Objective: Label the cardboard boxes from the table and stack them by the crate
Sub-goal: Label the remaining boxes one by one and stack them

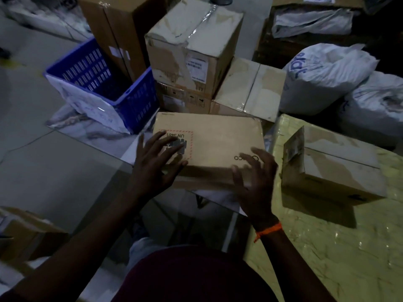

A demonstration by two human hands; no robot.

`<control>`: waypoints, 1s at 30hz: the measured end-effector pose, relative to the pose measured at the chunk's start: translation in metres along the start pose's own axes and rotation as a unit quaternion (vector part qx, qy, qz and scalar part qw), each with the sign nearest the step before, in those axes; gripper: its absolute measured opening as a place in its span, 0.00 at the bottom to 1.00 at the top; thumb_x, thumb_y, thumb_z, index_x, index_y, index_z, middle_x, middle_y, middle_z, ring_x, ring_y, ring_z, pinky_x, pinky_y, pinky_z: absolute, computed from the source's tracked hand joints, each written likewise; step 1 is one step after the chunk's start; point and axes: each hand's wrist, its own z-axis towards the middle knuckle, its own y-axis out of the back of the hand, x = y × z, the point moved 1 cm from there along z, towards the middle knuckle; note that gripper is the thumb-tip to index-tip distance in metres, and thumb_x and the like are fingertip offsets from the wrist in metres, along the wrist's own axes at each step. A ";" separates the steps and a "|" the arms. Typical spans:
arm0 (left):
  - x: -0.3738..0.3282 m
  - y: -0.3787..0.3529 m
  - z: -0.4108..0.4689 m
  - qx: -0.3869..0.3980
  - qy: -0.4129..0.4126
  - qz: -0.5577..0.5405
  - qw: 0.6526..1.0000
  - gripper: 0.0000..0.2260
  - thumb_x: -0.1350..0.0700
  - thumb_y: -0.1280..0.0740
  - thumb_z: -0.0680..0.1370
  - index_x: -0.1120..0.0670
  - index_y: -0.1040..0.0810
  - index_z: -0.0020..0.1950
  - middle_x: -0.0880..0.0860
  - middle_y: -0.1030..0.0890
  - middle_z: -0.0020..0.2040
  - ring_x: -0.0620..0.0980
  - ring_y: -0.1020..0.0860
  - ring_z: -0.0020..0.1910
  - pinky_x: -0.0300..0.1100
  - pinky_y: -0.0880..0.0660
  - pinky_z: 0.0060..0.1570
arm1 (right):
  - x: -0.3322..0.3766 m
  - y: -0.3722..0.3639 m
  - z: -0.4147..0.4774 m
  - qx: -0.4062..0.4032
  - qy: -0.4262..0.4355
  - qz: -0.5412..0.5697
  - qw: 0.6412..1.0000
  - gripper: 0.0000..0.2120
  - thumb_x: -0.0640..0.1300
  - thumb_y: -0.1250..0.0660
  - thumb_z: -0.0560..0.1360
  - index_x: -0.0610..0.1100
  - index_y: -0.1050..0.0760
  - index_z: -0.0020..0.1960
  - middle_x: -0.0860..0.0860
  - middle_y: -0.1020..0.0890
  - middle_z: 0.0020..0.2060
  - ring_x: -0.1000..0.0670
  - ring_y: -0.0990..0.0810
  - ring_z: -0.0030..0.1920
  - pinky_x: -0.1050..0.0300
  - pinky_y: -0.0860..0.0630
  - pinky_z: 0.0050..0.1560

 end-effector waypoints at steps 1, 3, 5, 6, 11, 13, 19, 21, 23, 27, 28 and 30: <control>-0.009 -0.001 0.012 0.032 0.007 -0.017 0.999 0.20 0.46 0.34 0.82 0.55 0.23 0.70 0.58 0.24 0.71 0.58 0.33 0.76 0.55 0.43 0.77 | 0.007 -0.006 0.012 0.038 0.015 -0.006 0.999 0.17 0.50 0.31 0.81 0.41 0.21 0.65 0.42 0.27 0.69 0.42 0.30 0.72 0.38 0.28 0.68; -0.022 -0.009 0.034 0.124 0.029 -0.025 0.992 0.23 0.47 0.38 0.83 0.55 0.29 0.76 0.57 0.29 0.76 0.56 0.37 0.78 0.49 0.44 0.76 | 0.020 -0.024 0.031 0.118 0.032 -0.023 0.992 0.21 0.52 0.35 0.83 0.42 0.24 0.70 0.42 0.27 0.72 0.42 0.30 0.74 0.39 0.30 0.71; -0.026 -0.022 0.048 0.208 0.041 0.002 0.977 0.25 0.48 0.42 0.85 0.55 0.36 0.80 0.56 0.37 0.80 0.55 0.41 0.80 0.48 0.48 0.76 | 0.031 -0.043 0.043 0.202 0.044 -0.076 0.975 0.26 0.55 0.44 0.84 0.42 0.29 0.76 0.42 0.30 0.77 0.40 0.34 0.77 0.38 0.36 0.76; -0.026 -0.028 0.052 0.234 0.041 0.019 0.971 0.25 0.48 0.44 0.85 0.55 0.38 0.81 0.56 0.39 0.81 0.55 0.43 0.81 0.49 0.49 0.77 | 0.035 -0.050 0.047 0.241 0.044 -0.109 0.963 0.28 0.56 0.50 0.84 0.43 0.33 0.79 0.43 0.33 0.78 0.41 0.36 0.79 0.36 0.39 0.77; -0.019 -0.033 0.056 0.262 0.046 0.034 0.963 0.28 0.46 0.51 0.82 0.54 0.37 0.81 0.54 0.39 0.81 0.54 0.42 0.81 0.53 0.45 0.77 | 0.032 -0.061 0.047 0.274 0.048 -0.197 0.940 0.30 0.57 0.56 0.85 0.44 0.36 0.81 0.47 0.35 0.80 0.45 0.39 0.81 0.38 0.44 0.78; -0.019 -0.035 0.053 0.265 0.044 0.036 0.963 0.29 0.45 0.53 0.82 0.54 0.37 0.81 0.54 0.38 0.81 0.54 0.41 0.80 0.53 0.44 0.77 | 0.031 -0.061 0.046 0.278 0.047 -0.197 0.939 0.29 0.55 0.54 0.85 0.44 0.36 0.81 0.47 0.34 0.80 0.45 0.38 0.80 0.39 0.43 0.79; -0.005 -0.033 0.053 0.279 0.045 0.053 0.958 0.30 0.38 0.54 0.83 0.49 0.43 0.83 0.51 0.47 0.83 0.52 0.49 0.82 0.54 0.54 0.78 | 0.022 -0.051 0.059 0.336 0.049 -0.171 0.925 0.34 0.62 0.59 0.82 0.48 0.43 0.83 0.49 0.43 0.83 0.46 0.47 0.83 0.40 0.49 0.80; 0.007 -0.029 0.051 0.293 0.074 0.083 0.950 0.33 0.33 0.59 0.81 0.46 0.51 0.84 0.50 0.55 0.84 0.51 0.57 0.82 0.52 0.64 0.76 | 0.007 -0.041 0.065 0.339 0.025 -0.202 0.919 0.37 0.66 0.62 0.80 0.50 0.48 0.84 0.48 0.48 0.84 0.44 0.51 0.83 0.39 0.52 0.80; 0.013 -0.027 0.049 0.295 0.094 0.107 0.945 0.35 0.30 0.63 0.79 0.44 0.58 0.83 0.49 0.60 0.83 0.50 0.63 0.82 0.53 0.71 0.74 | -0.008 -0.032 0.071 0.335 -0.004 -0.245 0.910 0.40 0.69 0.65 0.78 0.51 0.53 0.85 0.47 0.53 0.84 0.43 0.55 0.84 0.38 0.55 0.79; 0.012 -0.029 0.046 0.287 0.096 0.110 0.947 0.36 0.29 0.66 0.78 0.43 0.60 0.83 0.49 0.63 0.83 0.49 0.65 0.81 0.52 0.74 0.74 | -0.014 -0.028 0.075 0.344 -0.005 -0.269 0.900 0.40 0.71 0.65 0.78 0.52 0.59 0.84 0.48 0.57 0.84 0.44 0.58 0.83 0.36 0.59 0.79; 0.012 -0.029 0.046 0.287 0.095 0.107 0.947 0.36 0.29 0.66 0.78 0.43 0.60 0.83 0.49 0.63 0.83 0.49 0.65 0.81 0.52 0.74 0.74 | -0.013 -0.029 0.074 0.342 -0.004 -0.267 0.901 0.40 0.72 0.64 0.78 0.52 0.59 0.84 0.48 0.56 0.84 0.44 0.58 0.84 0.35 0.59 0.79; 0.012 -0.028 0.046 0.284 0.095 0.102 0.949 0.36 0.28 0.65 0.78 0.44 0.59 0.83 0.49 0.63 0.83 0.49 0.66 0.81 0.51 0.74 0.74 | -0.013 -0.031 0.072 0.329 -0.009 -0.259 0.908 0.40 0.72 0.62 0.79 0.52 0.56 0.85 0.47 0.55 0.84 0.43 0.57 0.84 0.34 0.58 0.79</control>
